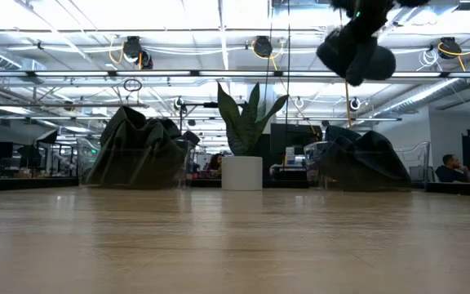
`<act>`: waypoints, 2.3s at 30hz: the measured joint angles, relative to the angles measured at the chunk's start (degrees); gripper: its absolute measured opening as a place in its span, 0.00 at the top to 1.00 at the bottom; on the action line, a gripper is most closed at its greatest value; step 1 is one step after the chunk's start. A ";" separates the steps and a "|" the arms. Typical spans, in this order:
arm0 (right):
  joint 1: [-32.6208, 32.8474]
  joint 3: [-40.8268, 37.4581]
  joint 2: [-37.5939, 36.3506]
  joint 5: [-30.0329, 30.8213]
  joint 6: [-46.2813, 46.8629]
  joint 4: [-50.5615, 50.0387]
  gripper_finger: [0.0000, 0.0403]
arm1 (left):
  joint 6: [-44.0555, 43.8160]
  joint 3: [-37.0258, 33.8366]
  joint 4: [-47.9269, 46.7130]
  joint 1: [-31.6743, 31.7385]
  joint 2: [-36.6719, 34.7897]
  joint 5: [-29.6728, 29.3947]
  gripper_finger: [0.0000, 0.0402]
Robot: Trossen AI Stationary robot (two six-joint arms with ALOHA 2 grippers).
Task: Pick & Place hat
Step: Put the blue cap into the right transparent bin
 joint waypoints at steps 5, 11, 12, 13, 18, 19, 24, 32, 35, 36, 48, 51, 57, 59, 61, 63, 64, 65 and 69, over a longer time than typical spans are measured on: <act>-5.98 0.00 3.67 -0.01 -0.07 -3.79 1.00 | -0.18 0.00 -1.83 -0.85 0.00 -0.83 0.61; -12.54 0.00 6.42 -0.02 -0.15 -10.06 1.00 | -0.40 0.00 -4.09 -2.04 0.00 -0.89 0.61; -13.16 0.00 6.77 0.03 0.64 -11.29 1.00 | -0.40 0.00 -4.27 -2.20 0.00 -0.92 0.61; -13.48 0.00 7.03 -0.01 1.39 -12.18 1.00 | -0.40 0.00 -4.32 -2.31 0.00 -0.94 0.61; -13.68 -1.12 8.25 -1.75 5.22 -12.88 1.00 | -0.53 0.00 -4.41 -2.58 0.00 -2.26 0.61; -13.70 -1.96 8.36 -2.79 6.47 -12.97 1.00 | -0.52 0.00 -4.41 -2.57 0.00 -2.34 0.61; -13.53 -8.00 8.45 -14.16 11.41 -13.14 1.00 | -0.53 0.00 -4.71 -2.57 0.00 -2.40 0.61; -11.48 -9.69 6.93 -18.02 34.85 -22.11 1.00 | -0.75 0.00 -5.26 -2.57 -0.02 -2.40 0.61; -11.31 -7.30 6.09 -15.15 44.46 -33.57 1.00 | -0.74 0.00 -5.21 -2.57 -0.02 -2.40 0.61; -11.36 -6.32 5.65 -15.73 48.76 -38.27 1.00 | -0.62 -0.01 -5.21 -2.57 -0.02 -2.41 0.61; -18.09 -0.94 3.94 -41.54 81.02 -66.35 1.00 | -0.74 -0.02 -4.94 -2.55 -0.07 -4.04 0.61; -19.81 -0.92 3.85 -44.51 81.26 -66.36 1.00 | -1.26 -0.02 -4.91 -2.55 -0.07 -4.06 0.61; -22.79 0.75 1.61 -51.74 81.04 -66.68 1.00 | -2.26 -0.02 -5.04 -2.55 -0.07 -4.09 0.61; -22.54 3.58 0.58 -52.16 80.15 -68.92 1.00 | -2.25 -0.02 -5.06 -2.55 -0.07 -4.09 0.61; -22.10 7.46 -0.07 -50.85 79.58 -72.21 1.00 | -2.26 -0.02 -5.08 -2.55 -0.07 -4.09 0.61; -21.77 11.65 -0.38 -50.33 79.71 -76.49 1.00 | -2.24 -0.02 -5.06 -2.55 -0.07 -4.11 0.61; -21.63 13.51 -0.41 -50.35 80.03 -78.79 1.00 | -2.23 -0.02 -5.06 -2.55 -0.07 -4.11 0.61; -21.34 14.97 -0.41 -50.34 80.79 -81.41 1.00 | -2.06 -0.02 -5.08 -2.55 -0.07 -4.15 0.61; -19.76 15.93 -0.26 -50.20 84.97 -86.84 1.00 | -1.59 -0.02 -5.06 -2.55 -0.07 -4.26 0.61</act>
